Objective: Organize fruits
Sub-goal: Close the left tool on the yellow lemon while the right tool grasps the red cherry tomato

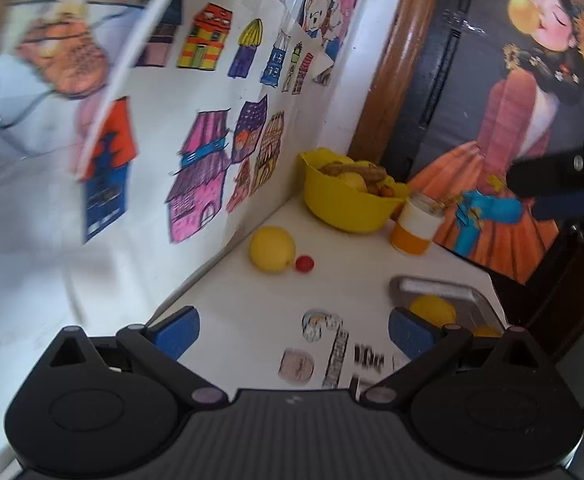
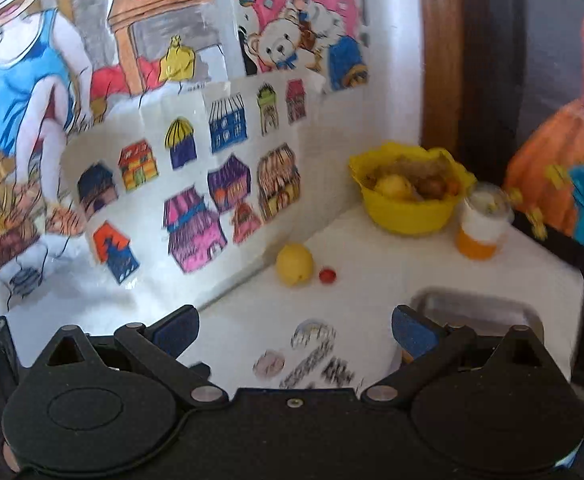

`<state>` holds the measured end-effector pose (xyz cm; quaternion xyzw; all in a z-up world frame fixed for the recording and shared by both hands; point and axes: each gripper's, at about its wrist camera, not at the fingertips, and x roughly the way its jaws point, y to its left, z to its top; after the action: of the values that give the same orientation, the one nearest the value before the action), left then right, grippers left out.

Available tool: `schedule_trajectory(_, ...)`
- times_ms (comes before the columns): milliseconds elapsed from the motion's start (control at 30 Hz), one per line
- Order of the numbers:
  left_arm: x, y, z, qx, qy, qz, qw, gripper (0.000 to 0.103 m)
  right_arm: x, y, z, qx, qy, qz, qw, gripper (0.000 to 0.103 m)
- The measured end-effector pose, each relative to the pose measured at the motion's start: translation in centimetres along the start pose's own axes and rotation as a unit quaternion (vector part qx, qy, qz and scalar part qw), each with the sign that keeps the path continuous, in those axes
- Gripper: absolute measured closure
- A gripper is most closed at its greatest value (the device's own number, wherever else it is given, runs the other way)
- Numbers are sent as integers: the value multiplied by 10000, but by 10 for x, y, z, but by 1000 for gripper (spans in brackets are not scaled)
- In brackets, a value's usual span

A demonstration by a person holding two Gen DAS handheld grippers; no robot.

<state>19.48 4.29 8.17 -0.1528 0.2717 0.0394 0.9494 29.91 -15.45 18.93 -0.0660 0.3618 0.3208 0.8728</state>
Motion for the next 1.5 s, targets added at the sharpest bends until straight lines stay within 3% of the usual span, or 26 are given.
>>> schedule_trajectory(200, 47, -7, 11, -438, -11, 226, 9988, 1, 35, -50, 21, -777, -174, 507, 9955, 1)
schedule_trajectory(333, 80, -9, 13, -761, -22, 487, 9959, 1, 73, -62, 12, -1584, -201, 401, 9864, 1)
schedule_trajectory(500, 114, -3, 12, -1236, 69, 582, 9906, 1, 133, -68, -12, -1944, 92, 177, 9807, 8)
schedule_trajectory(700, 152, -1, 19, -1481, 17, 687, 9866, 3, 186, -67, -13, -1907, 288, 345, 9806, 17)
schedule_trajectory(933, 186, -1, 26, -1357, -29, 738, 9880, 12, 233, -64, -15, -2202, 394, 552, 9731, 34)
schedule_trajectory(1367, 221, 6, 31, -1611, 88, 731, 9842, 29, 269, -60, -14, -2144, 656, 781, 9714, 57)
schedule_trajectory(1500, 228, 10, 30, -1701, 169, 736, 9825, 36, 275, -59, -12, -2151, 678, 782, 9711, 59)
